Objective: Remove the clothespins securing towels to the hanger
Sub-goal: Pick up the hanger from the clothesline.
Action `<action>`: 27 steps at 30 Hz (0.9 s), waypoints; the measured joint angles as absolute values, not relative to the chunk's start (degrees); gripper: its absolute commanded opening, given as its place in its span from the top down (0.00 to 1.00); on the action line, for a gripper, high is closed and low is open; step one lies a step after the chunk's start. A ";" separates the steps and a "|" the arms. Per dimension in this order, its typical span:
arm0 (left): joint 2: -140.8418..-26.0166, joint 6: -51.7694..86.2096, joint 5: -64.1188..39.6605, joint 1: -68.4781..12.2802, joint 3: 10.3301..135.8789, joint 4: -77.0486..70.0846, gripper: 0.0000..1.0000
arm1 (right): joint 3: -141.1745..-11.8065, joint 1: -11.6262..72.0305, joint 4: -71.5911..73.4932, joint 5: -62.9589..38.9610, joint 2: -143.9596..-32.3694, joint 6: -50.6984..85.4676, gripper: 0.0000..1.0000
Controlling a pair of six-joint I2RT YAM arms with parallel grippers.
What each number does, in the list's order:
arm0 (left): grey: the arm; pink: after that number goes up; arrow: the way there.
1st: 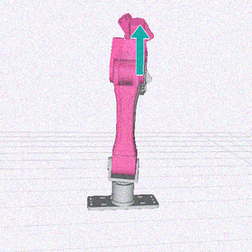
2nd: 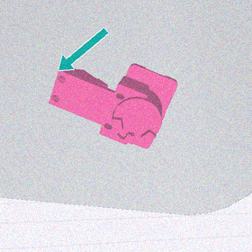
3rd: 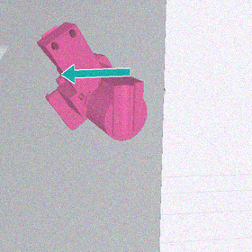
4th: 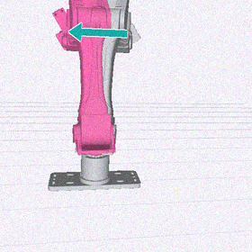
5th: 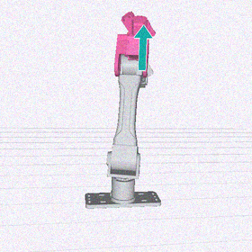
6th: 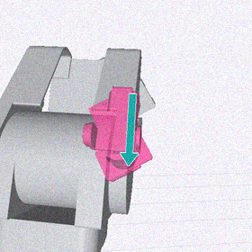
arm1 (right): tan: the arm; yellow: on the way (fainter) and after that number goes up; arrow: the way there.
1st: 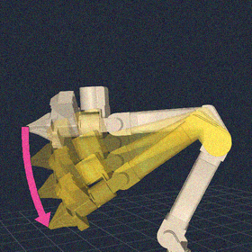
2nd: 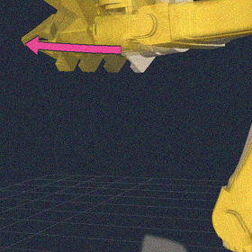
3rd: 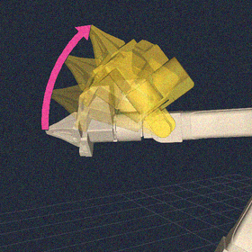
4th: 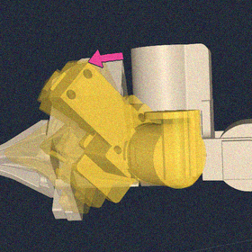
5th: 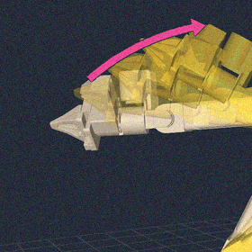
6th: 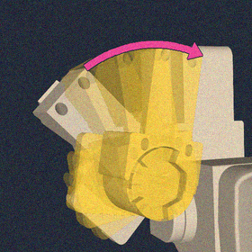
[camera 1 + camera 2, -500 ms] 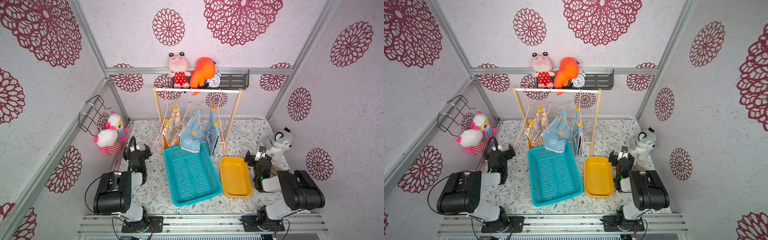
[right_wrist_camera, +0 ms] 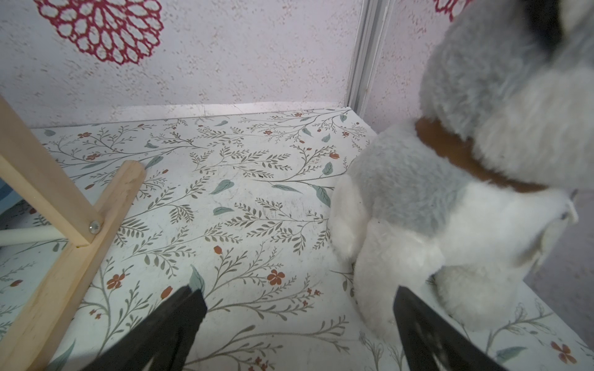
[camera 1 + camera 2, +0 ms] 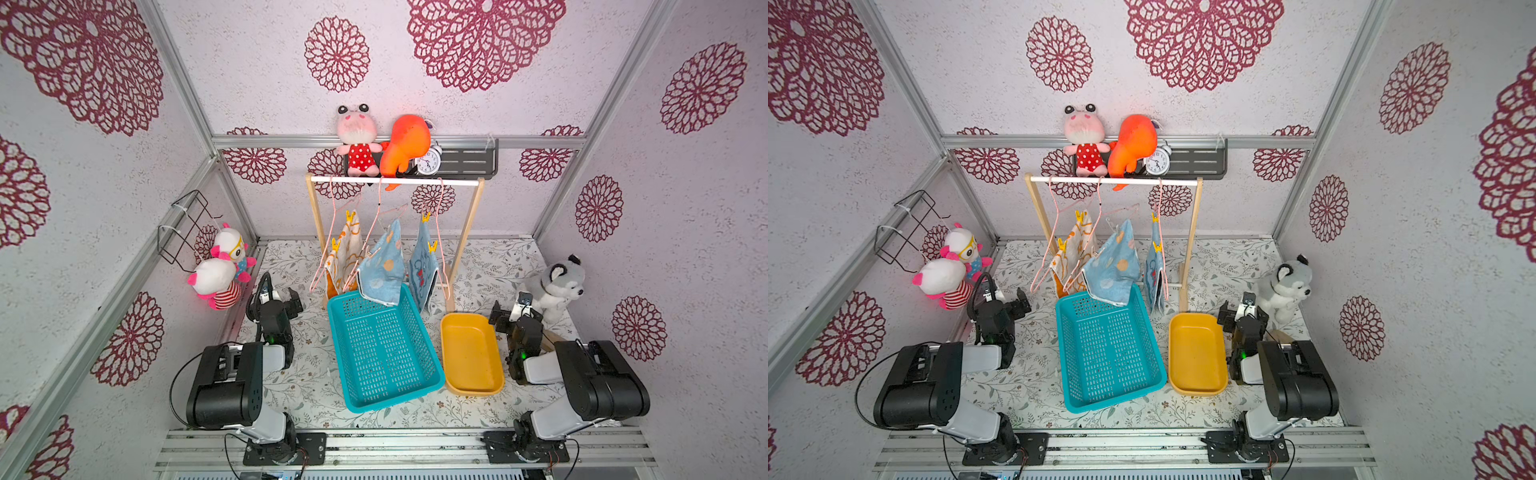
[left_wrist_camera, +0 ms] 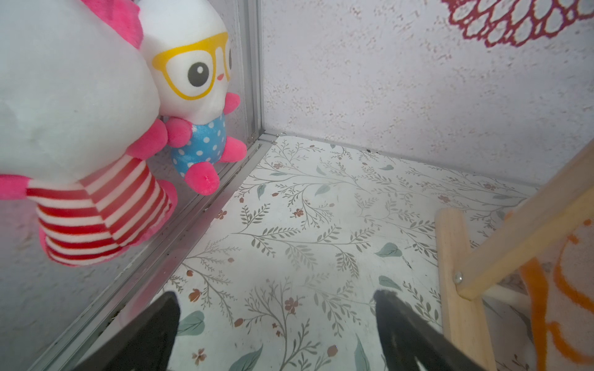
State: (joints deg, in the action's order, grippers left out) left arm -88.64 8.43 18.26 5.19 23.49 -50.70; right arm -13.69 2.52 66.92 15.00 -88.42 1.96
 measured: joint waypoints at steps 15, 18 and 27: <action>-88.64 8.43 18.26 5.19 23.49 -50.68 0.08 | -13.69 2.50 66.92 14.96 -88.42 1.93 0.12; -88.64 8.36 18.15 5.19 23.49 -50.72 0.12 | -13.69 2.50 66.92 14.85 -88.42 1.56 0.18; -74.37 10.70 19.55 5.13 25.80 -36.82 0.31 | -18.11 2.52 53.25 14.06 -75.53 1.30 0.27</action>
State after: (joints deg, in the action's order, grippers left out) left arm -74.37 10.70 19.55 5.13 25.80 -36.82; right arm -18.11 2.52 53.25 14.06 -75.53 1.30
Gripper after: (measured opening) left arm 0.695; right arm 0.733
